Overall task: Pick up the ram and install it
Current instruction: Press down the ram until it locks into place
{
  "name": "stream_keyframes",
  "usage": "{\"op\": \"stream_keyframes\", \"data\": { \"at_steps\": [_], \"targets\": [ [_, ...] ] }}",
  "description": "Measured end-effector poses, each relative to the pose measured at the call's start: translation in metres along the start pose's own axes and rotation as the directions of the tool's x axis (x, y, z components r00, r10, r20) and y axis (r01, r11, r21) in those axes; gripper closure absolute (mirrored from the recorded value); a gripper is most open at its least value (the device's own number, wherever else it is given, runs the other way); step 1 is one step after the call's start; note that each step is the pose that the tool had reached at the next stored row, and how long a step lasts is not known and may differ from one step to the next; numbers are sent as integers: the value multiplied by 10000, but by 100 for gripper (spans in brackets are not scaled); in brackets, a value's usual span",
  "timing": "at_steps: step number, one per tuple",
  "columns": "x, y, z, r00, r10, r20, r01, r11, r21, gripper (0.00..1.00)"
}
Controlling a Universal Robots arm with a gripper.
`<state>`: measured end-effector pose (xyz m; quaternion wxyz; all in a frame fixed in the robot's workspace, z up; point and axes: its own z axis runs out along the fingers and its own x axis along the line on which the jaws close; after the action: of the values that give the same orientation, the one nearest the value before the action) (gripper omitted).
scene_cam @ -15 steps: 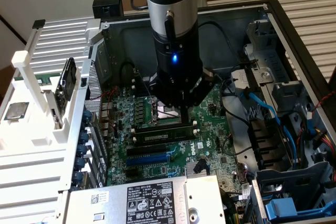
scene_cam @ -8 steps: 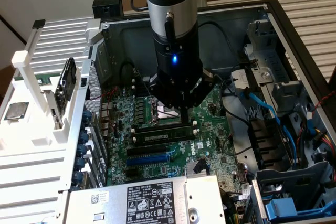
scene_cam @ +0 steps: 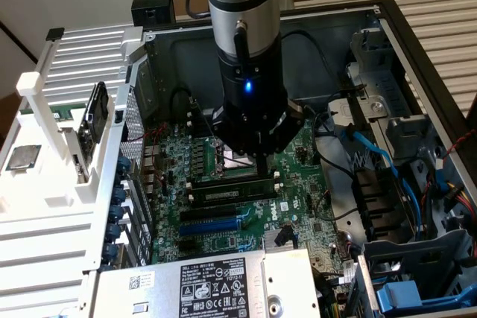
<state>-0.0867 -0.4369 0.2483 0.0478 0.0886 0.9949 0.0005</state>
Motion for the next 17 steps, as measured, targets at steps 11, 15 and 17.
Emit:
{"op": "stream_keyframes", "data": {
  "at_steps": [11, 15, 17],
  "targets": [
    [10, 10, 83, 10000, 5, -5, -5, 10000, -34, 89],
    [13, 19, 99, 10000, -30, -6, 30, 10000, -38, 89],
    [15, 24, 112, 9999, -108, -6, 108, 9999, -47, 89]
  ]
}}
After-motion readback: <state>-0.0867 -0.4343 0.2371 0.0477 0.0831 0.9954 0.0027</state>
